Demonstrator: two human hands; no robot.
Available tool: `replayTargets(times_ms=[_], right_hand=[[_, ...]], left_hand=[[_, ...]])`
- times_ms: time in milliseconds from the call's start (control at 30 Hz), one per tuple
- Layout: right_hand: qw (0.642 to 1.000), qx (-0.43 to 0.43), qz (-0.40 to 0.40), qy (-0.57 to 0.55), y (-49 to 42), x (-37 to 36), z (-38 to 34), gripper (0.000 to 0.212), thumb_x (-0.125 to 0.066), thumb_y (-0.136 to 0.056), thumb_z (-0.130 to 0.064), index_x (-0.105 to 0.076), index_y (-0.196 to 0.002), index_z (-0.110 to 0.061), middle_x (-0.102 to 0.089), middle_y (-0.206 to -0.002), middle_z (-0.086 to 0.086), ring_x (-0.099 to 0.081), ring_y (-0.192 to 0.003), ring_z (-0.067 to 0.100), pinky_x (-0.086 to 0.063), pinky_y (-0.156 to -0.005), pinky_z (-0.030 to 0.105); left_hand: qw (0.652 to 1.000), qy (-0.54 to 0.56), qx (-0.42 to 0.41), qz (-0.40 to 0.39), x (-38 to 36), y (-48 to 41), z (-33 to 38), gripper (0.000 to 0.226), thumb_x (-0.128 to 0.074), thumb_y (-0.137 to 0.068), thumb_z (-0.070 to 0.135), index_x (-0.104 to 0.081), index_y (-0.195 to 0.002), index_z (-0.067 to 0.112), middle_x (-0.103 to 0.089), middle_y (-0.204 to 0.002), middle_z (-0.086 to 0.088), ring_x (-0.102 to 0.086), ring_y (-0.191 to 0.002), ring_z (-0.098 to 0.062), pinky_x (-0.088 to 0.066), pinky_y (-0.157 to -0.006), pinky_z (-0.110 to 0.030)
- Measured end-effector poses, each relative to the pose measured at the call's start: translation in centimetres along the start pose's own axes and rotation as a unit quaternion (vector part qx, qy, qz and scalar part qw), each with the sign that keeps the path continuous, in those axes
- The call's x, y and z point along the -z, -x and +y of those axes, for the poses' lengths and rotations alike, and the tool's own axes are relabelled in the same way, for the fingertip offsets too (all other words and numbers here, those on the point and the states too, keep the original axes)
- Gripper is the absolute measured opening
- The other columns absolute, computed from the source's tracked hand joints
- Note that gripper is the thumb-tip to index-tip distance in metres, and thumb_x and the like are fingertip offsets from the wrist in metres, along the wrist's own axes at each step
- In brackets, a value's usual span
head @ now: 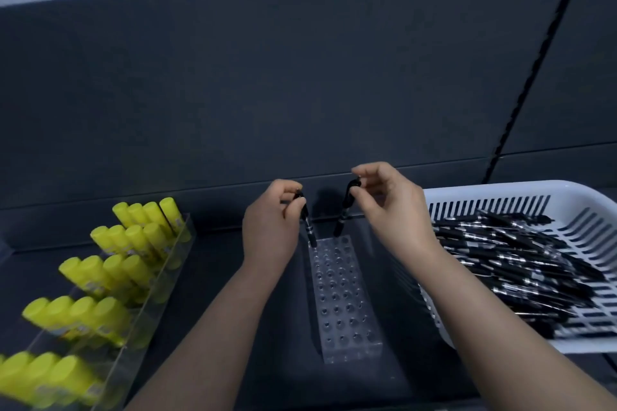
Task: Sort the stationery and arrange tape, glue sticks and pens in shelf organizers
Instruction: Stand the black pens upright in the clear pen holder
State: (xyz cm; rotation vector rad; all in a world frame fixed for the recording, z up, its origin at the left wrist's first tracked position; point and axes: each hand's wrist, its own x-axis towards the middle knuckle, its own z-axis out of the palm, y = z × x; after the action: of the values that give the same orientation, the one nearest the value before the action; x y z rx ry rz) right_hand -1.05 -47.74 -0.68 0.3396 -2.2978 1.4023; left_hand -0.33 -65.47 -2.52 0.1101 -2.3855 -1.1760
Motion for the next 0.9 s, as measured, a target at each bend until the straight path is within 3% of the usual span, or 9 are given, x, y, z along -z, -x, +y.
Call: replayTargets(times_ms=[67, 233, 500, 767, 900], right_hand=[[1.000, 0.002, -0.008, 0.004, -0.2, -0.8, -0.2, 0.021, -0.066, -0.085, -0.012, -0.063, -0.100, -0.027, -0.061, -0.080, -0.014, -0.060, -0.077, -0.003, -0.046, -0.071, 0.007], [0.999, 0.006, -0.035, 0.011, -0.6, -2.3, -0.1, 0.021, -0.066, -0.084, -0.014, -0.064, -0.100, -0.028, -0.062, -0.080, -0.015, -0.060, -0.077, -0.004, -0.045, -0.071, 0.006], [0.983, 0.033, -0.138, 0.118, -0.4, -4.4, 0.6, 0.021, -0.066, -0.085, -0.014, -0.063, -0.104, -0.021, -0.068, -0.092, -0.007, -0.064, -0.084, 0.009, -0.052, -0.081, 0.030], [0.986, 0.018, -0.107, 0.130, -0.3, -5.2, 1.0, 0.024, -0.067, -0.084, -0.015, -0.062, -0.107, -0.021, -0.067, -0.093, -0.007, -0.063, -0.084, 0.010, -0.053, -0.081, 0.032], [0.981, 0.011, -0.125, 0.150, 0.1, -4.9, 0.7, 0.038, -0.067, -0.084, -0.019, -0.055, -0.120, -0.022, -0.067, -0.104, -0.004, -0.064, -0.093, 0.012, -0.052, -0.084, 0.036]], left_hand=[[1.000, -0.006, -0.002, -0.030, -0.3, 0.1, -0.4, 0.013, -0.066, -0.086, 0.017, -0.066, -0.097, 0.024, -0.069, -0.088, 0.009, -0.065, -0.082, -0.009, -0.053, -0.080, -0.033], [0.997, -0.019, -0.034, -0.063, -0.7, 0.7, -1.1, 0.015, -0.065, -0.087, 0.018, -0.066, -0.101, 0.024, -0.070, -0.093, 0.009, -0.065, -0.085, -0.006, -0.053, -0.080, -0.033], [0.999, -0.003, -0.026, -0.044, -0.5, 0.8, -1.0, 0.013, -0.067, -0.086, 0.016, -0.066, -0.096, 0.023, -0.069, -0.086, 0.009, -0.065, -0.083, -0.008, -0.053, -0.078, -0.034], [0.997, 0.001, -0.063, -0.038, -0.4, 0.8, -1.1, 0.013, -0.066, -0.087, 0.014, -0.066, -0.099, 0.019, -0.069, -0.088, 0.007, -0.065, -0.082, -0.008, -0.054, -0.075, -0.035], [0.997, 0.015, -0.046, -0.067, -0.3, 1.0, -1.1, 0.029, -0.068, -0.086, 0.017, -0.060, -0.114, 0.021, -0.067, -0.103, 0.007, -0.064, -0.089, -0.008, -0.054, -0.082, -0.035]])
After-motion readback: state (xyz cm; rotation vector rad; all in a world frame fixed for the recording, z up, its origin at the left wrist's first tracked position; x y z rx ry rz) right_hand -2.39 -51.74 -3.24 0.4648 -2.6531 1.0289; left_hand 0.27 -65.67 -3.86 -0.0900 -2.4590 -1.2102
